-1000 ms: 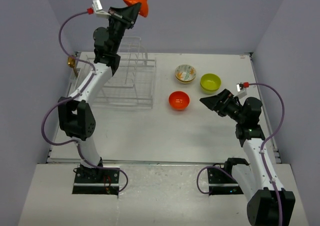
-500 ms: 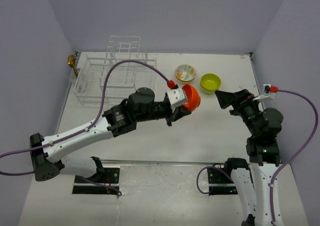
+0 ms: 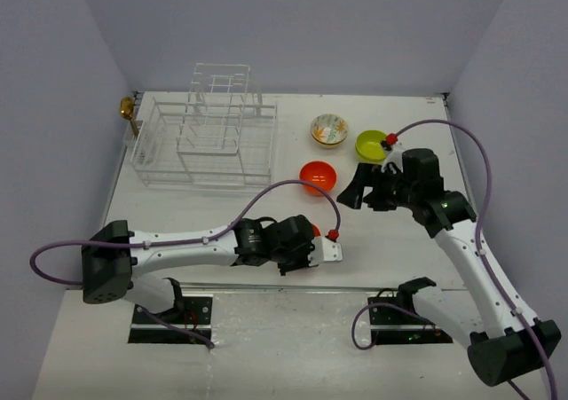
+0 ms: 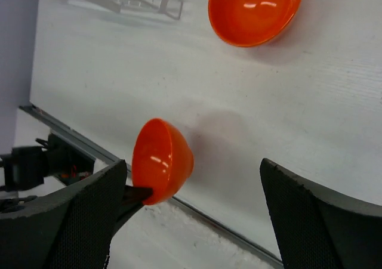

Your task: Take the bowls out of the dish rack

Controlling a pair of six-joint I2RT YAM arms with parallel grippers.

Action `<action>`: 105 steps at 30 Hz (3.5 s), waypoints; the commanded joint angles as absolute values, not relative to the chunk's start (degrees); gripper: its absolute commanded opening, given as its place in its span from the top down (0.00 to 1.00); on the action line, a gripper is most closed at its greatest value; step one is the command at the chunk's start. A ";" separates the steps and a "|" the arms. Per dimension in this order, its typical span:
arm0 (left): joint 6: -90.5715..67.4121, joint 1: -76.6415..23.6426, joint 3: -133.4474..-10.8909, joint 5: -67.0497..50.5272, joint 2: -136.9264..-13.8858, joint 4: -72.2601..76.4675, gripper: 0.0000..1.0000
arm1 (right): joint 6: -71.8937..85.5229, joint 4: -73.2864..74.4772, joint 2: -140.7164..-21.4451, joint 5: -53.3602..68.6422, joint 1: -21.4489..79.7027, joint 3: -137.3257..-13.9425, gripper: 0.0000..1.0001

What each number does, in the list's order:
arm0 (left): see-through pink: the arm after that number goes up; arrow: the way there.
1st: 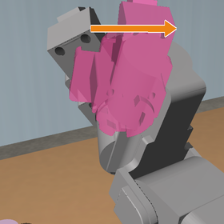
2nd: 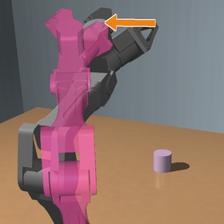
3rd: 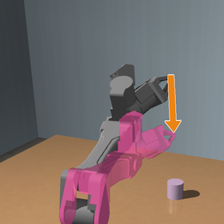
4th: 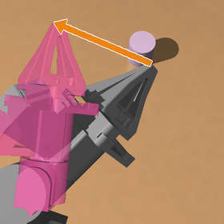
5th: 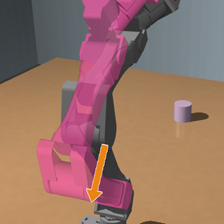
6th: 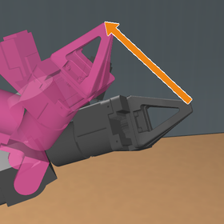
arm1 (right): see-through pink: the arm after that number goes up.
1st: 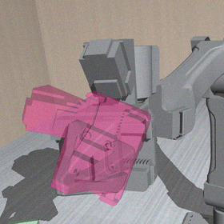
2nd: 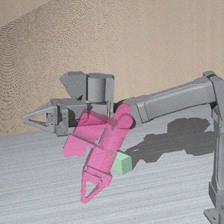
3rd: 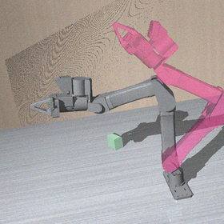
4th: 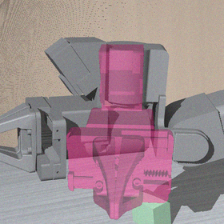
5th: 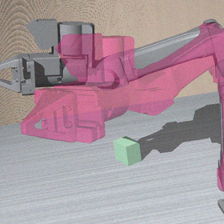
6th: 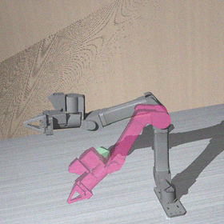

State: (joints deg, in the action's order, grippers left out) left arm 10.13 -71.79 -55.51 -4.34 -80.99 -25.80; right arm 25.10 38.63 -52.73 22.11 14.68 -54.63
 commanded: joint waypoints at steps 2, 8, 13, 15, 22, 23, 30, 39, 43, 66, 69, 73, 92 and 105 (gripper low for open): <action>13.97 -73.65 -61.95 -2.20 -84.19 -27.86 1.00 | 21.36 41.93 -54.05 17.84 20.73 -53.53 0.11; 16.43 -74.53 -67.66 -3.08 -89.81 -30.32 1.00 | 21.00 43.42 -58.62 13.90 29.16 -50.45 0.26; 17.67 -75.14 -70.75 -3.34 -91.58 -31.29 1.00 | 21.80 42.71 -62.40 13.01 33.57 -49.22 0.38; 17.93 -75.32 -71.72 -2.99 -91.67 -31.55 1.00 | 21.80 42.63 -63.45 12.75 34.54 -49.04 0.44; 17.67 -75.41 -71.89 -1.50 -91.14 -31.64 1.00 | 22.50 41.92 -65.74 11.34 35.59 -49.04 0.99; 17.58 -75.41 -71.98 -1.32 -91.06 -31.64 1.00 | 22.59 41.84 -66.09 10.99 35.86 -49.22 1.00; 10.13 -75.41 -71.28 23.32 -90.62 -28.92 0.00 | 25.40 38.32 -63.81 4.85 35.77 -51.23 1.00; -10.71 -75.41 -60.22 38.19 -67.17 -30.24 0.00 | 26.19 34.89 -75.21 0.79 23.65 -65.27 1.00; -14.32 -75.32 -54.41 48.15 -56.44 -30.41 0.00 | 26.02 33.40 -83.65 1.23 21.36 -71.53 1.00; -18.81 -75.41 -45.79 50.54 -45.61 -31.55 0.00 | 27.68 26.72 -99.93 5.97 19.34 -75.41 0.99; -18.98 -75.41 -45.62 50.45 -45.88 -31.55 0.00 | 27.86 26.63 -100.37 6.59 19.34 -75.32 0.98; -19.42 -75.41 -45.18 50.36 -46.40 -31.46 0.00 | 27.86 26.89 -100.46 6.59 19.34 -75.41 0.98; -31.29 -67.52 -41.31 53.10 -44.47 -28.14 0.00 | 26.90 29.26 -88.09 3.43 19.16 -73.04 0.31; -26.19 -39.39 -43.93 38.40 -40.70 -24.16 0.00 | 22.42 39.01 -53.15 -4.19 17.58 -63.37 0.02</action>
